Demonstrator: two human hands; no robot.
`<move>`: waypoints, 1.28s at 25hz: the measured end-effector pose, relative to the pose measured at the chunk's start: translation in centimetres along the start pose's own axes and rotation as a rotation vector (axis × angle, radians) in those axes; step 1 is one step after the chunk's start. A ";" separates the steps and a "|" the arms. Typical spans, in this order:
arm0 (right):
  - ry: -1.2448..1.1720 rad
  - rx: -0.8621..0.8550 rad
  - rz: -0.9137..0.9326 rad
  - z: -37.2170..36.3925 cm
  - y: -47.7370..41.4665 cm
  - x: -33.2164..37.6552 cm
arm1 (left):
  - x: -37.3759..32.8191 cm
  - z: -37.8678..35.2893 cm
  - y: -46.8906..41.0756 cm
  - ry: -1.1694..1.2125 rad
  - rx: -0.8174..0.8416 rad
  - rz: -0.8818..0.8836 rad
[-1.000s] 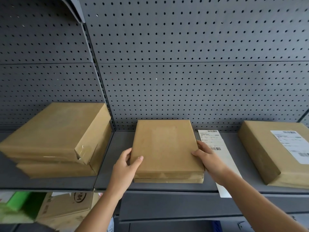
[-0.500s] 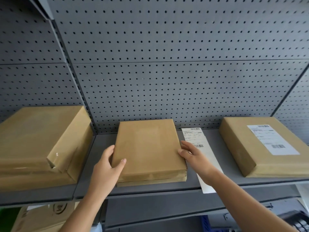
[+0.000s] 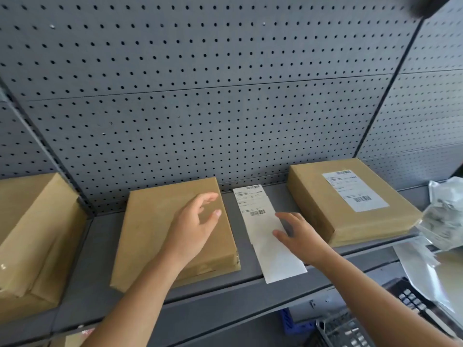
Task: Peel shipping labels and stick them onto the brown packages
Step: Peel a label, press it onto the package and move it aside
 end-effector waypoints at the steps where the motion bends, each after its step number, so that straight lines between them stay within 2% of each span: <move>1: 0.011 0.014 0.005 -0.1 0.0 -0.3 | -0.8 -0.8 -0.6 0.027 0.017 -0.030; 7: 0.163 0.116 0.077 -1.4 -0.8 -1.7 | -3.5 -6.2 -2.9 0.128 0.189 -0.096; 10: 0.324 0.220 0.107 -2.6 -1.5 -2.4 | -3.1 -7.9 -3.1 0.109 0.242 -0.065; 12: 0.374 0.228 0.120 -3.1 -1.8 -2.9 | -2.5 -8.4 -3.1 0.113 0.256 -0.034; 14: 0.326 0.162 0.143 -3.1 -2.0 -3.1 | -2.1 -8.5 -3.2 0.160 0.254 -0.003; 18: 0.214 -0.091 0.209 -1.8 -2.4 -2.3 | -2.1 -8.4 -3.3 0.205 0.223 0.016; 21: 0.077 -0.246 0.194 0.0 -2.7 -0.7 | -2.1 -8.2 -3.3 0.246 0.201 0.051; 25: -0.033 -0.425 0.264 2.4 -1.9 2.3 | -2.0 -8.2 -3.7 0.336 0.165 0.129; 28: -0.030 -0.488 0.353 2.9 -0.3 4.2 | -2.1 -8.3 -4.0 0.474 0.184 0.215; 32: 0.059 -0.480 0.417 2.3 1.8 4.7 | -2.1 -8.3 -4.4 0.614 0.262 0.279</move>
Point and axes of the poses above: each hand's wrist, its own y-axis away from the middle knuckle, its own z-axis out of the back of the hand, x = y × z, the point moved 5 cm from there along -y, towards the middle knuckle, and after that the axes turned 7 degrees about -y, right-handed, at the moved point
